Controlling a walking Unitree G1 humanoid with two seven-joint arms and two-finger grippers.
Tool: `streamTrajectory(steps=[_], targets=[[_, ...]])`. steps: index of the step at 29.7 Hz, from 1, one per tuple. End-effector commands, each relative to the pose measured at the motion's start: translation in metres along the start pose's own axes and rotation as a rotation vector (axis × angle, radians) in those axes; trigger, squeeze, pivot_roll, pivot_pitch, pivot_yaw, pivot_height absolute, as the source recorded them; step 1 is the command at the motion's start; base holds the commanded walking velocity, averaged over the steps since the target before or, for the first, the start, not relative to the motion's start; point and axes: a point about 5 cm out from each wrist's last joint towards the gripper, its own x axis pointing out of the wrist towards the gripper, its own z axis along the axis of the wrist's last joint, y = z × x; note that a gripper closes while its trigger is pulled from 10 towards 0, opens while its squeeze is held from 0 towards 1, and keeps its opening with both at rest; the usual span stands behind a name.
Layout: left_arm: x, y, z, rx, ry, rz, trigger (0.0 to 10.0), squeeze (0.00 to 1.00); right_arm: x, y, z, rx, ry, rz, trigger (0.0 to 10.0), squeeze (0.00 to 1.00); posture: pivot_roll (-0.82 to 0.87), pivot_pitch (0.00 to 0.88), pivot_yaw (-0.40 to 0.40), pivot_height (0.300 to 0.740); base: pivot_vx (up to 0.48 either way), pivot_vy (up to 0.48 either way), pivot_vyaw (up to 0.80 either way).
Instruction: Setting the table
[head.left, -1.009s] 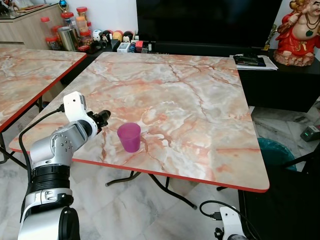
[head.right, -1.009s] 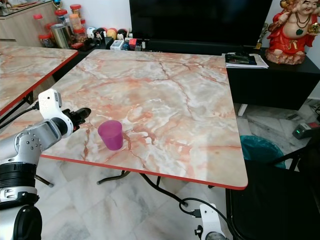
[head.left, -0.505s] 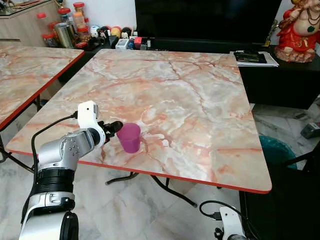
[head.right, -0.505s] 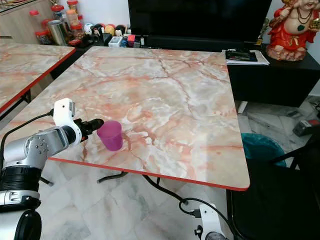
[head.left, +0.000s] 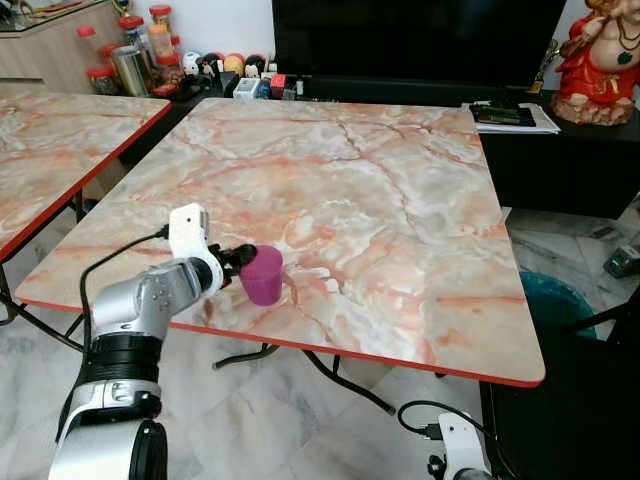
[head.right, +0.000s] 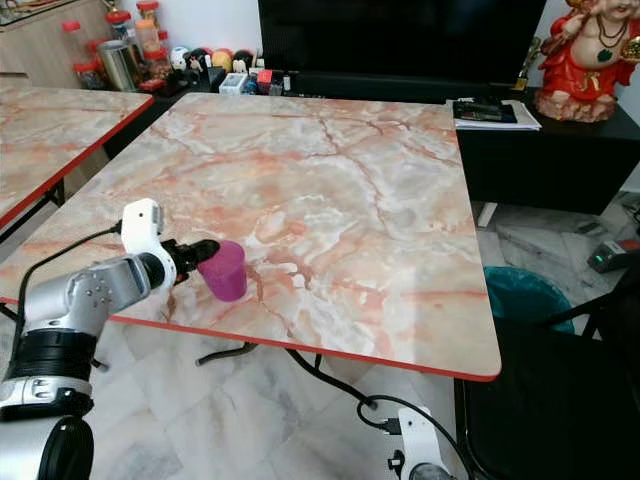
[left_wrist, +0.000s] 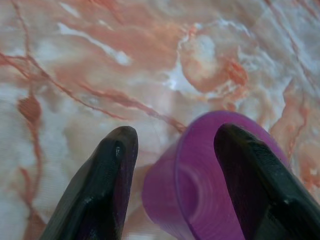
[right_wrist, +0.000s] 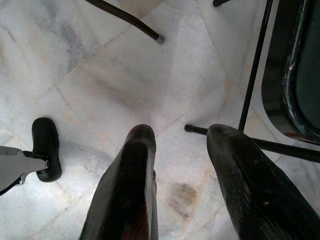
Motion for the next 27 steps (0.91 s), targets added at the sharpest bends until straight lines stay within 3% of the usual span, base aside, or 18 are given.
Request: streamTrajectory(steps=[1,7,8,9,10,11,12,17,19,27], targets=[[0.0017,-0.0016,0.0062,0.029,-0.014,0.017,10.0,0.00,0.0002,0.0015,0.0024,0.018,-0.004,-0.002,10.0,0.00,0.04,0.000,0.044,0.740,0.000,0.000,0.00],[0.0040,-0.0016,0.0055,0.037,-0.011,0.031,10.0,0.00,0.0002,0.0015,0.0028,0.022,-0.005,-0.003,10.0,0.00,0.04,0.000,0.046,0.740,0.000,0.000,0.00],[0.0041,-0.0015,0.0056,0.039,-0.011,0.034,9.5,0.00,0.0002,0.0015,0.0029,0.021,-0.005,-0.003,10.0,0.00,0.03,0.000,0.046,0.740,0.000,0.000,0.00],[0.0042,-0.0012,0.0054,0.043,-0.011,0.039,4.7,0.00,0.0002,0.0015,0.0031,0.021,-0.005,-0.003,10.0,0.00,0.03,0.000,0.046,0.740,0.000,0.000,0.00],[0.0044,-0.0013,0.0053,0.043,-0.011,0.038,2.5,0.00,0.0002,0.0014,0.0033,0.022,-0.006,-0.004,10.0,0.00,0.04,0.000,0.045,0.740,0.000,0.000,0.00],[0.0044,-0.0013,0.0053,0.043,-0.011,0.038,2.5,0.00,0.0002,0.0014,0.0033,0.022,-0.006,-0.004,10.0,0.00,0.04,0.000,0.045,0.740,0.000,0.000,0.00],[0.0045,-0.0014,0.0051,0.043,-0.010,0.038,1.6,0.00,0.0002,0.0014,0.0034,0.021,-0.006,-0.004,10.0,0.00,0.04,0.000,0.045,0.740,0.000,0.000,0.00],[0.0050,-0.0010,0.0033,0.043,-0.006,0.039,1.0,0.00,0.0002,0.0010,0.0039,0.021,-0.007,-0.005,10.0,0.00,0.04,0.000,0.044,0.740,0.000,0.000,0.00],[0.0048,-0.0002,0.0028,0.042,-0.006,0.042,0.0,0.00,0.0002,0.0010,0.0040,0.021,-0.007,-0.005,10.0,0.00,0.04,0.000,0.044,0.740,0.000,0.000,0.00],[0.0047,-0.0020,0.0015,0.044,0.001,0.030,0.0,0.00,0.0003,0.0012,0.0046,0.022,-0.008,-0.004,10.0,0.00,0.04,0.000,0.045,0.740,0.000,0.000,0.00]])
